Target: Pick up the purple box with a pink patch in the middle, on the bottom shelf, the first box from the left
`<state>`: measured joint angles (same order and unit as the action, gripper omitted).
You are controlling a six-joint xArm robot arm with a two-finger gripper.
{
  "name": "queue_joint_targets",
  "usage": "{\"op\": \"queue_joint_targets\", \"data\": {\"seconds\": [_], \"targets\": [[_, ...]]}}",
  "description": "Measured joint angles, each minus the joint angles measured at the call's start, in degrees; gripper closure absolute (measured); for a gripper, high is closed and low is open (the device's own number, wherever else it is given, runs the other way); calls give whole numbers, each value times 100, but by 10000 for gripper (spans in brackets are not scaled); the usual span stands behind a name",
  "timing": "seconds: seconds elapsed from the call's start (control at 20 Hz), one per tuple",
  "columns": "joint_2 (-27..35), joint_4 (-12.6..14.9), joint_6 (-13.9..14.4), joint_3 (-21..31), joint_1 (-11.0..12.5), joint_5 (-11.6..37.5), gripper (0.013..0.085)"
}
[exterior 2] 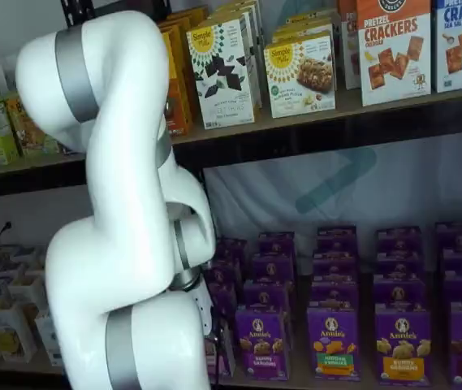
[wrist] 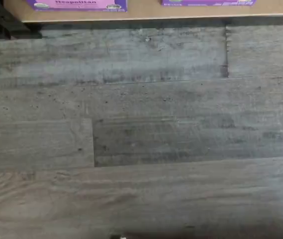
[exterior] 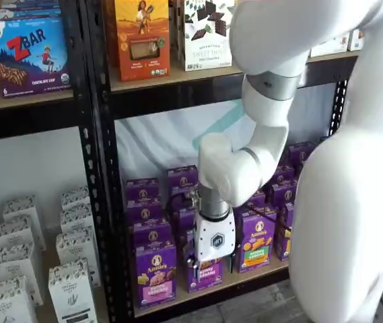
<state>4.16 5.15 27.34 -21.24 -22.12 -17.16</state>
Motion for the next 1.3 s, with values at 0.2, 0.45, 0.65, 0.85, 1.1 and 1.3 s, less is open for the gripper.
{"op": "queue_joint_targets", "data": {"seconds": [0.2, 0.45, 0.65, 0.85, 1.1, 1.3], "targets": [[451, 107, 138, -288, -36, 70, 130], [1014, 278, 321, -699, -54, 191, 130], [1453, 304, 286, -1096, 11, 286, 130], [1950, 309, 121, -1655, 178, 273, 130], [2522, 92, -243, -2379, 329, 108, 130], [2924, -68, -481, -2873, 414, 152, 130]]}}
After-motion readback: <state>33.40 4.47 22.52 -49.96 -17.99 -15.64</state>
